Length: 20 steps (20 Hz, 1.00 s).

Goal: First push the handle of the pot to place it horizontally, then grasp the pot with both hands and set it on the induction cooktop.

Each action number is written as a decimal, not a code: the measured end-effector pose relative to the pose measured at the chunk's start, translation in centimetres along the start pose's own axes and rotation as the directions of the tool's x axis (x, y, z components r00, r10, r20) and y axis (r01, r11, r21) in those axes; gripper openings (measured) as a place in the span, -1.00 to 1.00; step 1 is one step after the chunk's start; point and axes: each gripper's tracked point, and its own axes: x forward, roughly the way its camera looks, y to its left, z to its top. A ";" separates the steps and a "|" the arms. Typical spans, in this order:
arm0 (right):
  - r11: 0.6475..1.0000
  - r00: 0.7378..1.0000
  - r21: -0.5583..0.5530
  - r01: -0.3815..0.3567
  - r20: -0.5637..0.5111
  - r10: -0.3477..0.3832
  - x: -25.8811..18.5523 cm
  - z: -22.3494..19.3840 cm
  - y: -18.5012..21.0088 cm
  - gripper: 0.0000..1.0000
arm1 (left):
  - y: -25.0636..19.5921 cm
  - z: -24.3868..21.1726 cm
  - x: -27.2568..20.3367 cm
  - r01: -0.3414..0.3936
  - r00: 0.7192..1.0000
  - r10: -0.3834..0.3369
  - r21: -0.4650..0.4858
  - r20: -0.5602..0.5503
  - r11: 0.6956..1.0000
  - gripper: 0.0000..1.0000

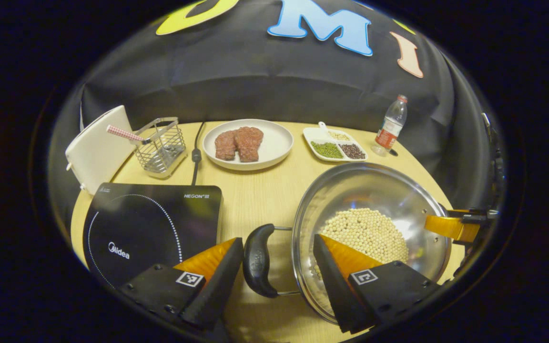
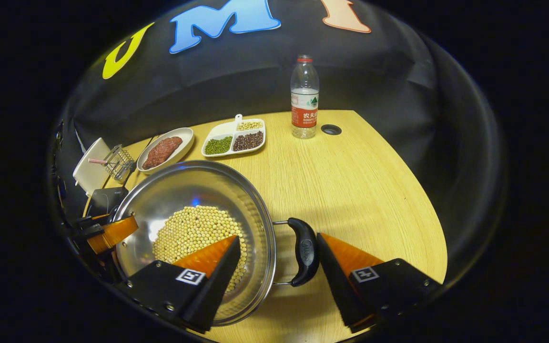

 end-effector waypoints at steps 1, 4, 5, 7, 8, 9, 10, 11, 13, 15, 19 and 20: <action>1.000 1.000 0.003 0.008 -0.009 -0.008 0.2 -0.1 -0.3 0.77 | -0.2 -0.2 0.2 0.003 1.000 -0.003 0.000 -0.009 1.000 0.92; 1.000 1.000 0.024 -0.001 -0.030 0.002 0.6 -0.4 -0.6 0.34 | -0.5 -0.8 0.7 -0.001 0.999 0.000 -0.006 -0.043 1.000 0.97; 1.000 0.999 0.025 -0.007 -0.032 0.008 0.7 -0.4 -0.6 0.29 | -0.3 -0.9 0.8 -0.008 0.999 0.008 -0.004 -0.042 1.000 0.97; 1.000 0.999 0.018 -0.011 -0.043 0.012 0.7 -0.6 -0.6 0.29 | -0.3 -0.8 1.0 -0.017 0.999 0.017 -0.005 -0.041 1.000 0.80; 1.000 0.999 0.014 -0.014 -0.035 0.014 0.9 -0.5 -0.6 0.24 | 0.1 -0.9 0.9 -0.030 0.999 0.029 -0.002 -0.044 1.000 0.84; 1.000 0.999 0.009 -0.017 -0.038 0.017 0.8 -0.6 -0.6 0.24 | 0.5 -0.9 1.0 -0.047 0.998 0.047 0.000 -0.044 0.999 0.87; 1.000 0.999 0.011 -0.021 -0.035 0.022 1.0 -0.4 -0.6 0.24 | 0.4 -0.9 1.0 -0.046 0.998 0.045 -0.010 -0.041 0.999 0.70; 1.000 0.999 0.014 -0.025 -0.042 0.026 0.6 -0.6 -0.6 0.24 | 0.5 -0.9 1.1 -0.046 0.998 0.046 -0.011 -0.041 0.999 0.60; 0.999 0.998 0.013 -0.036 -0.043 0.036 0.4 -0.5 -0.4 0.14 | 0.5 -0.9 1.1 -0.043 0.998 0.042 -0.019 -0.038 0.999 0.50; 0.999 0.999 -0.012 -0.038 -0.031 0.038 1.0 -0.4 -0.4 0.02 | 0.5 -0.8 0.8 -0.044 0.999 0.043 -0.023 -0.031 0.999 0.43; 0.999 0.999 -0.038 -0.031 -0.019 0.030 0.3 0.1 -0.5 -0.10 | 0.3 -0.7 0.6 -0.059 0.998 0.058 -0.024 -0.024 0.998 0.32; 0.999 0.999 -0.037 -0.035 -0.017 0.034 0.0 0.2 -0.6 -0.10 | 0.3 -0.3 0.3 -0.061 0.998 0.060 -0.018 -0.011 0.998 0.39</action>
